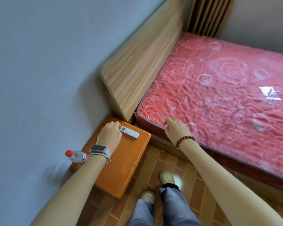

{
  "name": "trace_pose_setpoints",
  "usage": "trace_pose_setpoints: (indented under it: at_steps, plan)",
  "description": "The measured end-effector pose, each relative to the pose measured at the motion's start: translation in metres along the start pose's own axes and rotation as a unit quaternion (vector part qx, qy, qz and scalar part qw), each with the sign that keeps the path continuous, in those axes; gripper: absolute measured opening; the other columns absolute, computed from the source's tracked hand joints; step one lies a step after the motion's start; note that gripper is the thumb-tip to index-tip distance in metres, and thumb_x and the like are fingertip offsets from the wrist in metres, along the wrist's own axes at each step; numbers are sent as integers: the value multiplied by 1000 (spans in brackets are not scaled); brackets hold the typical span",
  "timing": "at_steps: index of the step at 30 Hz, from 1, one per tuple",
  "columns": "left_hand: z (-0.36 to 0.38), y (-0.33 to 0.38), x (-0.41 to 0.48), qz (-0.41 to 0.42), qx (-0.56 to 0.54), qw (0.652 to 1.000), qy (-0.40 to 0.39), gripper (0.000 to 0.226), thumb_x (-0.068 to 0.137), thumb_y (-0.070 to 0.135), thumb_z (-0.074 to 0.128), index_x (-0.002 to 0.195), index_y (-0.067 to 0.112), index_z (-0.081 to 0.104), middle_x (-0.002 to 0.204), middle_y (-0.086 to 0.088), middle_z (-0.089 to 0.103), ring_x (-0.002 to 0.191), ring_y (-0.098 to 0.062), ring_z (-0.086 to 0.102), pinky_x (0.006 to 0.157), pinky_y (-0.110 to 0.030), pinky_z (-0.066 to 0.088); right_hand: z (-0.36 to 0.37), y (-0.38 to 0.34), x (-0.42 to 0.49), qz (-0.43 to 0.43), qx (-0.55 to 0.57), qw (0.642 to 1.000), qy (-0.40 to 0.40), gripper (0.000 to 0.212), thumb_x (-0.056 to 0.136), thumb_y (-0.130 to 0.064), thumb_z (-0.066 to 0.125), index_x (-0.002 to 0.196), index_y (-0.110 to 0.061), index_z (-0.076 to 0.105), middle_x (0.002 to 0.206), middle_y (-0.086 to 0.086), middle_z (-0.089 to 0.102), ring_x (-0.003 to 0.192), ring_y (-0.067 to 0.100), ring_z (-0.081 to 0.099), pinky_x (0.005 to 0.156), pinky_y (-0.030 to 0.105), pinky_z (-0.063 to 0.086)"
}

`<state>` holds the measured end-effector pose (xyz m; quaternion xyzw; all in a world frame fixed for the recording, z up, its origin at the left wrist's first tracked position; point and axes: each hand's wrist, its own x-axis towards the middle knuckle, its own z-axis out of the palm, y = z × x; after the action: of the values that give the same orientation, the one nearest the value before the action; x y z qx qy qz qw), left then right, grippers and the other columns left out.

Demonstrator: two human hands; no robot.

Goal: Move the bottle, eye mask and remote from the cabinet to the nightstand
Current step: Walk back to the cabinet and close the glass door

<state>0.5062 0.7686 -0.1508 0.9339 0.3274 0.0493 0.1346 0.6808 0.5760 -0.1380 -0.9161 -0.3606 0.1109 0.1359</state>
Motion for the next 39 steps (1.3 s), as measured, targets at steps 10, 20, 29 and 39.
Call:
trace_pose_setpoints:
  at_steps: [10, 20, 29, 39]
  plan:
    - [21, 147, 1, 276, -23, 958, -74, 15, 87, 7, 51, 99, 2, 59, 93, -15, 61, 89, -32, 57, 72, -41, 48, -44, 96, -145, 225, -3, 971, 80, 25, 95, -11, 42, 115, -14, 56, 110, 9, 63, 100, 27, 57, 80, 36, 47]
    - [43, 325, -98, 488, -50, 863, -120, 16, 86, 3, 52, 99, 1, 60, 96, -17, 62, 91, -35, 58, 79, -42, 49, -64, 169, -366, 417, 4, 895, 159, 20, 94, -19, 50, 113, -17, 56, 107, 4, 63, 100, 23, 59, 83, 36, 51]
    - [79, 442, -297, 656, -49, 730, -183, 16, 84, 7, 51, 98, 5, 60, 94, -16, 62, 87, -37, 58, 72, -44, 48, -39, 161, -603, 612, 20, 765, 198, 19, 95, -20, 50, 112, -19, 58, 106, 1, 63, 99, 22, 60, 78, 34, 51]
    - [95, 510, -505, 836, -17, 501, -223, 18, 85, 5, 47, 100, 4, 57, 93, -15, 62, 84, -36, 58, 67, -40, 42, 4, 87, -786, 791, 62, 553, 254, 17, 93, -18, 52, 108, -22, 59, 107, -1, 63, 94, 20, 61, 76, 34, 53]
